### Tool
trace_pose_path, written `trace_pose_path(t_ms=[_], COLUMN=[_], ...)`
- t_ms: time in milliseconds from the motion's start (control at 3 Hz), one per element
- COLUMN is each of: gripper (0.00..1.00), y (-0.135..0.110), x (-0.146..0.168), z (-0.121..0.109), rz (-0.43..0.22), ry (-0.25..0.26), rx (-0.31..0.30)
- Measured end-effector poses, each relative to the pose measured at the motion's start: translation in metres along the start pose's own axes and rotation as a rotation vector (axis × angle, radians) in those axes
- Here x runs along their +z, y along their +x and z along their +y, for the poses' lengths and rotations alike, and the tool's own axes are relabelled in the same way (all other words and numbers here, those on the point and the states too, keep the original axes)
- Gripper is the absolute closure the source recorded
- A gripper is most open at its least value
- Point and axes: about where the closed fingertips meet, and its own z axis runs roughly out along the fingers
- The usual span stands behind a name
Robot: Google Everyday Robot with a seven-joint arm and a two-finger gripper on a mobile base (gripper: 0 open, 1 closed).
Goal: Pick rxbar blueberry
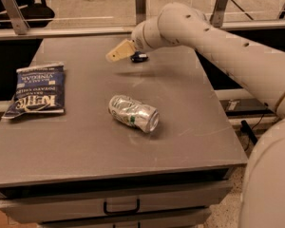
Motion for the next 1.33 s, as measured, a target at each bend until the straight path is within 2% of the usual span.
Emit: trace_pose_path(t_ms=[667,1000,1333], gripper=[0.00,0.18,0.42], y=[0.032,0.040,0.045], x=[0.022,0.025,0.024], z=[-0.023,-0.036,-0.041], rz=[0.044,0.050,0.057], ry=[0.037,0.048,0.049], rx=[0.067,0.075,0.078])
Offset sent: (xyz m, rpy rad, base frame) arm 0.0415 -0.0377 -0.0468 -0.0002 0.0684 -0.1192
